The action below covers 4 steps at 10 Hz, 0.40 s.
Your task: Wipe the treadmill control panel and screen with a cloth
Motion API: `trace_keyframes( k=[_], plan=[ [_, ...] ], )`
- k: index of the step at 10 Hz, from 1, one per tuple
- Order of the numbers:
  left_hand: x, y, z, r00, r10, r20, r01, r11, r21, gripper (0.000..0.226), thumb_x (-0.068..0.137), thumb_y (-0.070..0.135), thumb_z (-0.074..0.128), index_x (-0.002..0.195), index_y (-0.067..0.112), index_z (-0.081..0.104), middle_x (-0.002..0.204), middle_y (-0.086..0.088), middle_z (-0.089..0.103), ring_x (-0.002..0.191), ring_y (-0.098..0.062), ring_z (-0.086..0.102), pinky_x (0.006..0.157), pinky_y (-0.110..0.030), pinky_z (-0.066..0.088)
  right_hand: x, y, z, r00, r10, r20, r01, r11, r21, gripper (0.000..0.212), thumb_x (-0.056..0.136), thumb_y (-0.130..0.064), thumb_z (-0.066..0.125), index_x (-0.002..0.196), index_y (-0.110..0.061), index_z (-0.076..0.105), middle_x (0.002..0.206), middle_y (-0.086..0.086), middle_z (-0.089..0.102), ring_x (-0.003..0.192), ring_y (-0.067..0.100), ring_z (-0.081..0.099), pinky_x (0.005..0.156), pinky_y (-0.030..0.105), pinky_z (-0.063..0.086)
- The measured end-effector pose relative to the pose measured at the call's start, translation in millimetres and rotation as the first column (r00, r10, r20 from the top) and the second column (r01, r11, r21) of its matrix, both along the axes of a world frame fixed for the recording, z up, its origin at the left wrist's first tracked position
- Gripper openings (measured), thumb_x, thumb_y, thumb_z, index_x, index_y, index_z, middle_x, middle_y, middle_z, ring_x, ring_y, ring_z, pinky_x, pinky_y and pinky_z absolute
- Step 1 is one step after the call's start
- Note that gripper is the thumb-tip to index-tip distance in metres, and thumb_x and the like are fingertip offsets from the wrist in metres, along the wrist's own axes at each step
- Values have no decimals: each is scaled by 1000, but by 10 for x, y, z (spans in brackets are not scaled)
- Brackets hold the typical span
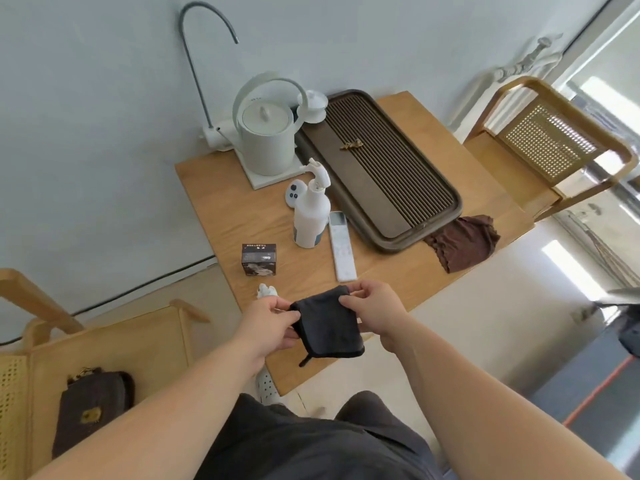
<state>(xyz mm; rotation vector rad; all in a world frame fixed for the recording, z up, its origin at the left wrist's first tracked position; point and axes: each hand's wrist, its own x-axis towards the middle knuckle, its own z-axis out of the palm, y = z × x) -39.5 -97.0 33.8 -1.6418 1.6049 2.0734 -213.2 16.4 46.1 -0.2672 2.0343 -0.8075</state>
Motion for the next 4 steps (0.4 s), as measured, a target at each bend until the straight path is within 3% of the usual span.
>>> trace_keyframes(
  k=[2, 3, 4],
  plan=[
    [-182, 14, -221, 993, 69, 91, -73, 997, 39, 13, 95, 16, 67, 107, 20, 65, 102, -10, 73, 88, -24, 74, 76, -40, 64, -270, -158, -278, 986, 159, 42, -162, 983, 88, 8, 95, -23, 69, 102, -26, 70, 100, 2, 74, 92, 18, 72, 75, 40, 66],
    [-284, 124, -296, 978, 156, 138, -165, 985, 55, 20, 96, 17, 63, 116, 21, 62, 107, -5, 69, 94, -24, 71, 82, -41, 63, -399, -160, -421, 959, 272, 83, -280, 955, 97, 14, 96, -21, 69, 109, -26, 67, 102, 2, 72, 92, 18, 71, 79, 41, 65],
    [-410, 272, -311, 965, 182, 190, -183, 983, -14, 39, 98, 18, 59, 136, 23, 52, 123, -1, 64, 110, -27, 65, 93, -43, 55, -545, -149, -448, 903, 426, 56, -430, 893, 136, 29, 97, -23, 69, 125, -27, 61, 101, -7, 67, 91, 12, 66, 79, 31, 62]
  ],
)
